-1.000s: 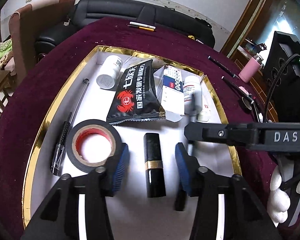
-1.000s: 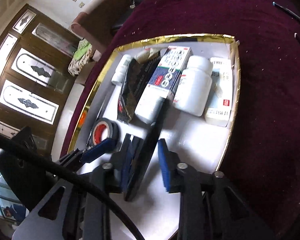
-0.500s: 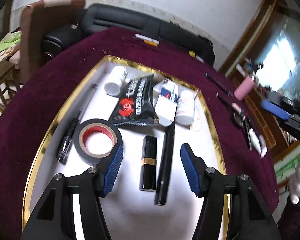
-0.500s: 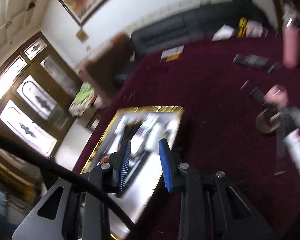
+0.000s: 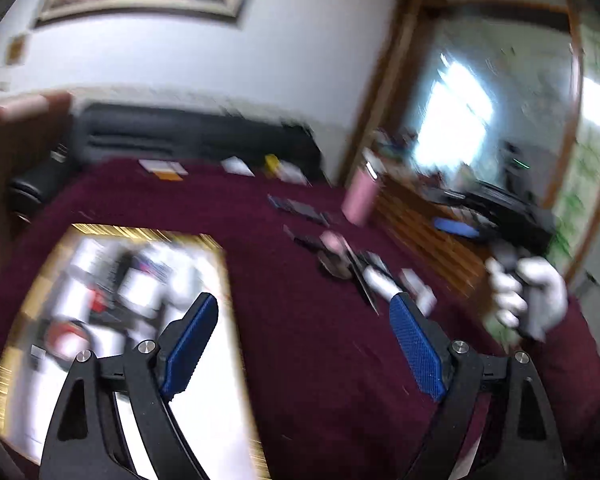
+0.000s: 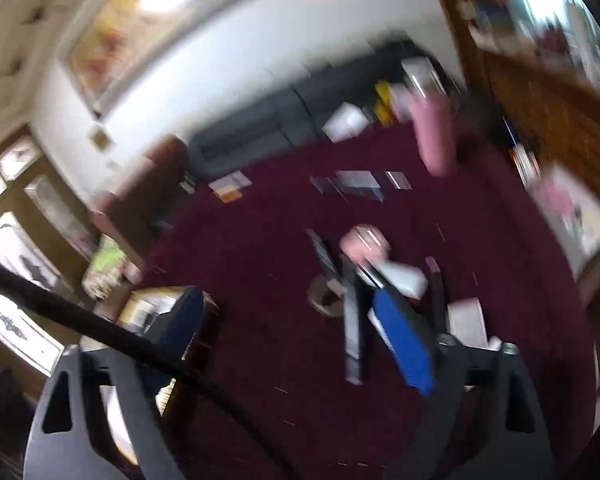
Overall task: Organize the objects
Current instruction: 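Grasp a black white-capped marker with the right gripper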
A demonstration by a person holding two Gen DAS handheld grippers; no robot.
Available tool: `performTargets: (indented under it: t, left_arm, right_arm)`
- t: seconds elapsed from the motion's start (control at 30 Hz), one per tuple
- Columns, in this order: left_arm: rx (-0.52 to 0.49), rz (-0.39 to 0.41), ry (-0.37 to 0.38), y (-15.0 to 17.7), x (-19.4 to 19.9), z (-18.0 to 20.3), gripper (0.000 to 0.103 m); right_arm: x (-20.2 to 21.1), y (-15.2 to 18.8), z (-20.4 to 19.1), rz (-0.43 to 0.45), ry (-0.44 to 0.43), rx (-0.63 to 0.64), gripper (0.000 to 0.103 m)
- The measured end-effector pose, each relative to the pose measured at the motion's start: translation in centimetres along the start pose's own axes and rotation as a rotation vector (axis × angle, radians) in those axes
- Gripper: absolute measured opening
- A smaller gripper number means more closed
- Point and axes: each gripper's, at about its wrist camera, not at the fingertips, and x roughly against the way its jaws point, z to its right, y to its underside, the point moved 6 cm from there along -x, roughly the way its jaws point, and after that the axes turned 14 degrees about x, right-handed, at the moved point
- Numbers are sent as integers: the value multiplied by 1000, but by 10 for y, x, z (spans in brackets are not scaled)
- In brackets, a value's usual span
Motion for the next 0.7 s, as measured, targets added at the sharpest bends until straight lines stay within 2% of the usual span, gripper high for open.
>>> performTargets:
  t: [0.1, 0.3, 0.43, 0.53, 0.6, 0.63, 0.7]
  left_arm:
    - [-6, -126, 26, 27, -33, 13, 84]
    - [-8, -277, 1, 64, -80, 14, 84]
    - [-83, -286, -43, 77, -89, 20, 84]
    - [-94, -298, -25, 85, -89, 25, 84]
    - [-23, -354, 9, 91, -94, 18, 84]
    - [12, -382, 22, 95, -98, 13, 83]
    - [39, -388, 47, 95, -96, 11, 84]
  right_arm:
    - [-35, 3, 18, -86, 2, -16, 60]
    - [-92, -34, -4, -172, 53, 149, 60]
    - [-149, -49, -18, -275, 115, 221, 60]
    - [-182, -55, -23, -324, 172, 261, 56]
    - [-202, -51, -20, -367, 211, 273, 40]
    - [-212, -50, -19, -394, 225, 276, 35]
    - [-224, -42, -15, -451, 233, 268, 15]
